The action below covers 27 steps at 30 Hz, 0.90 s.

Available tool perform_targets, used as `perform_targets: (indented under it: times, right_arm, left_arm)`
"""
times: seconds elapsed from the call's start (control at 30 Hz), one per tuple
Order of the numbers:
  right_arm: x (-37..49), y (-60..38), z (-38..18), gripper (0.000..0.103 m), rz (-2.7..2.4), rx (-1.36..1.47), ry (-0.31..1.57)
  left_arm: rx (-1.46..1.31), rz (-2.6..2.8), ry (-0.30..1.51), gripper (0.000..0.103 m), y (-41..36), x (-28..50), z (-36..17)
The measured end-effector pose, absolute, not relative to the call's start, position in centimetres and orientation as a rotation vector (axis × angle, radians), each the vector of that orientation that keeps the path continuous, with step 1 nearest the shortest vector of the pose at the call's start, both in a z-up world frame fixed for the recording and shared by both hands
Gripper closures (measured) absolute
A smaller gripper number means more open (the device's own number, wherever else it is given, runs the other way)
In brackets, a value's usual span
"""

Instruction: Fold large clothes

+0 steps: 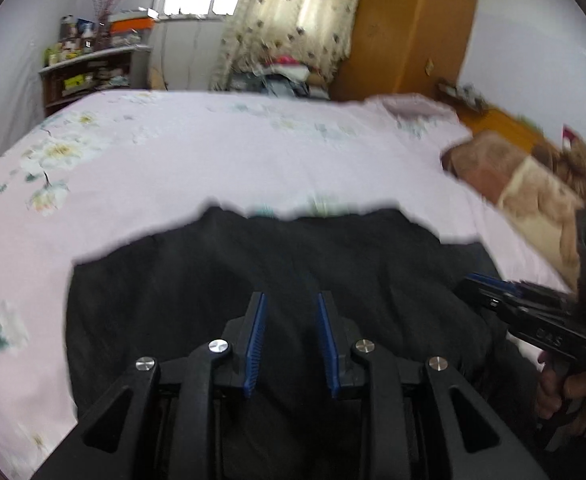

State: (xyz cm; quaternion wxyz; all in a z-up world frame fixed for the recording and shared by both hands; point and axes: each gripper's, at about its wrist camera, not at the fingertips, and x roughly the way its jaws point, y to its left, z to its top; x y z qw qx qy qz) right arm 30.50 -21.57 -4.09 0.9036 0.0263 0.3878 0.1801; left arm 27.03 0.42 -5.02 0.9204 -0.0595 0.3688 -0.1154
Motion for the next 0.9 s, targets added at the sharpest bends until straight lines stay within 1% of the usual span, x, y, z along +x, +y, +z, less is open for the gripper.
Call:
perform_targets:
  times: [0.07, 0.13, 0.27, 0.37, 0.53, 0.63, 0.77, 0.83, 0.9]
  right_arm:
    - [30.6, -21.5, -6.3, 0.078, 0.358, 0.052, 0.857]
    - [30.9, -21.7, -7.9, 0.079, 0.353, 0.026, 0.881]
    - [31.7, -21.4, -9.2, 0.079, 0.355, 0.012, 0.916]
    - [32.0, -21.6, -8.3, 0.079, 0.348, 0.028, 0.935]
    - [27.9, -22.0, -4.1, 0.078, 0.363, 0.038, 0.848]
    - [25.5, -21.5, -3.5, 0.078, 0.390, 0.040, 0.832]
    - [25.5, -20.3, -7.2, 0.078, 0.389, 0.012, 0.927]
    - [26.1, -20.2, -9.4, 0.078, 0.366, -0.014, 0.986]
    - [26.4, -20.5, -10.9, 0.078, 0.364, 0.018, 1.009]
  left_arm:
    - [-0.128, -0.231, 0.819, 0.074, 0.2, 27.3, -7.1]
    - [-0.106, -0.220, 0.835, 0.072, 0.1, 27.4, -8.9]
    - [-0.156, -0.222, 0.861, 0.072, 0.5, 27.9, -9.6]
    - [-0.145, -0.214, 0.882, 0.073, 0.3, 27.8, -8.1]
    - [-0.155, -0.252, 0.791, 0.073, 0.3, 23.6, -4.0]
    - [-0.148, -0.282, 0.790, 0.073, -0.3, 22.0, -4.1]
    - [-0.146, -0.251, 0.906, 0.072, -0.6, 22.6, -8.2]
    - [-0.152, -0.243, 0.917, 0.072, -0.5, 22.7, -9.5]
    - [-0.164, -0.236, 0.922, 0.072, -0.5, 23.0, -9.9]
